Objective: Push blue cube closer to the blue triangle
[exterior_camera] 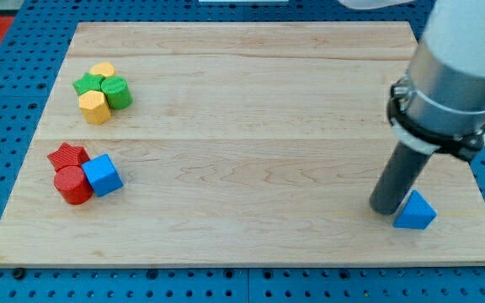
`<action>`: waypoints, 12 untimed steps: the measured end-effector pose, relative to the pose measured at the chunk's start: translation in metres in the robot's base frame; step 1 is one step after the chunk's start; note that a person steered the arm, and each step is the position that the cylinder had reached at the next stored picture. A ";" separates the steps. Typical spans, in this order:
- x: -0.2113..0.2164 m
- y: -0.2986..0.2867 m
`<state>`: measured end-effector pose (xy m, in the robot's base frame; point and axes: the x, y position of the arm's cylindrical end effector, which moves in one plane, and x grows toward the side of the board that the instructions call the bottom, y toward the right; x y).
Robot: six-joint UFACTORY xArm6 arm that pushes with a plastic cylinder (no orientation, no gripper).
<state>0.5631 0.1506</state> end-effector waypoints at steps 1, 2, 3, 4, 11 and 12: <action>0.042 -0.053; 0.054 -0.137; 0.050 -0.224; 0.042 -0.298; -0.057 -0.282; -0.047 -0.244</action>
<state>0.5164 -0.0934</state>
